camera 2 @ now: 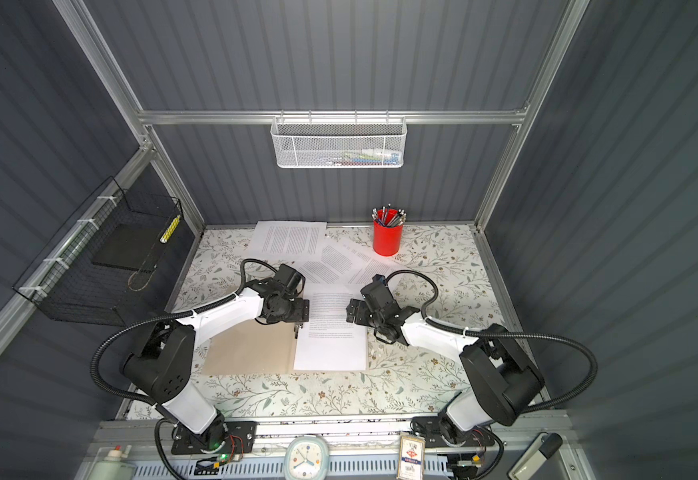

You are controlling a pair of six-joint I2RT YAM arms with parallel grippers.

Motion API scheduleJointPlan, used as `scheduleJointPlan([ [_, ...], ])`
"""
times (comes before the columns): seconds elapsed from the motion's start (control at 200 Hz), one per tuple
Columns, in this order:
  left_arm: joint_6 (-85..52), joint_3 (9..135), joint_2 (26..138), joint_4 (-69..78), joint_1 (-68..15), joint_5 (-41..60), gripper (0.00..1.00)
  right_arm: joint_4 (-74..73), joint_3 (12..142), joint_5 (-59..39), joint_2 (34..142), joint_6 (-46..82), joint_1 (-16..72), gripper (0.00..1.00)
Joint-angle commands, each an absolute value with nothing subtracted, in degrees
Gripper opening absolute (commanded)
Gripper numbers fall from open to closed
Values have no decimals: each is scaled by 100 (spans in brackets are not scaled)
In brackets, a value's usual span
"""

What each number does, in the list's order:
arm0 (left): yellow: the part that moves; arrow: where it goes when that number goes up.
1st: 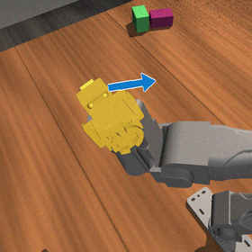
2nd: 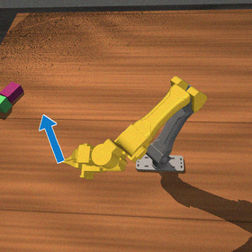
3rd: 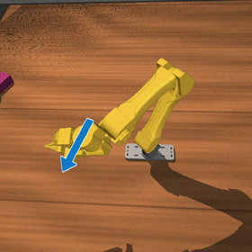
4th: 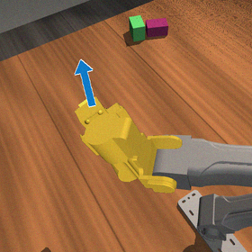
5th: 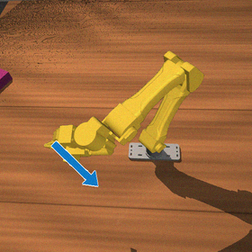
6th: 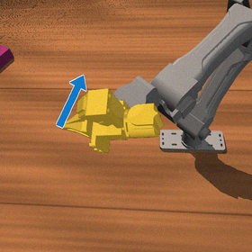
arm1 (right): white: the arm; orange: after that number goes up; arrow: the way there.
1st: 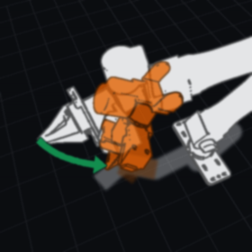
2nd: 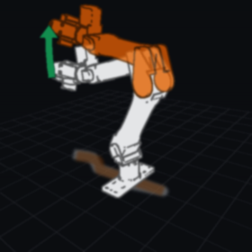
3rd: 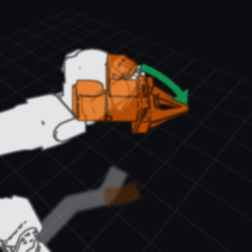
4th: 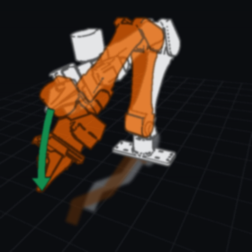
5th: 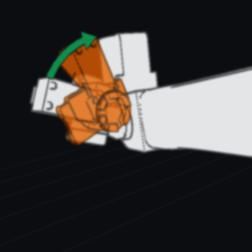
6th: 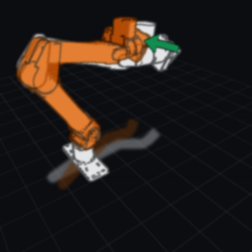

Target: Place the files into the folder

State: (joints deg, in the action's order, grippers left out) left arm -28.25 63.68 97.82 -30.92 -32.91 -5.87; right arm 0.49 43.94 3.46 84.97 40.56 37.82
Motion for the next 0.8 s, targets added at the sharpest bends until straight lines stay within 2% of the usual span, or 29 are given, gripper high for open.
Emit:
scheduleJointPlan([
  [0.0, -2861, 6672, 10017, -3120, -3287, -494, 81, 143, 4347, 496, 8440, 3811, 3795, 93],
  [0.115, -2888, 6851, 10230, -3188, -3272, -538, 71, -20, 4221, 374, 8438, 3823, 3764, 93],
  [0.37, -2936, 7088, 10406, -3247, -3201, -724, 56, -196, 4139, 163, 8553, 3867, 3728, 91],
  [0.555, -2951, 7238, 10432, -3356, -3174, -839, 50, -318, 4148, -13, 8709, 3937, 3732, 90],
  [0.795, -3010, 7452, 10637, -3533, -3120, -897, 31, -354, 4210, -149, 8827, 3991, 3724, 88],
])
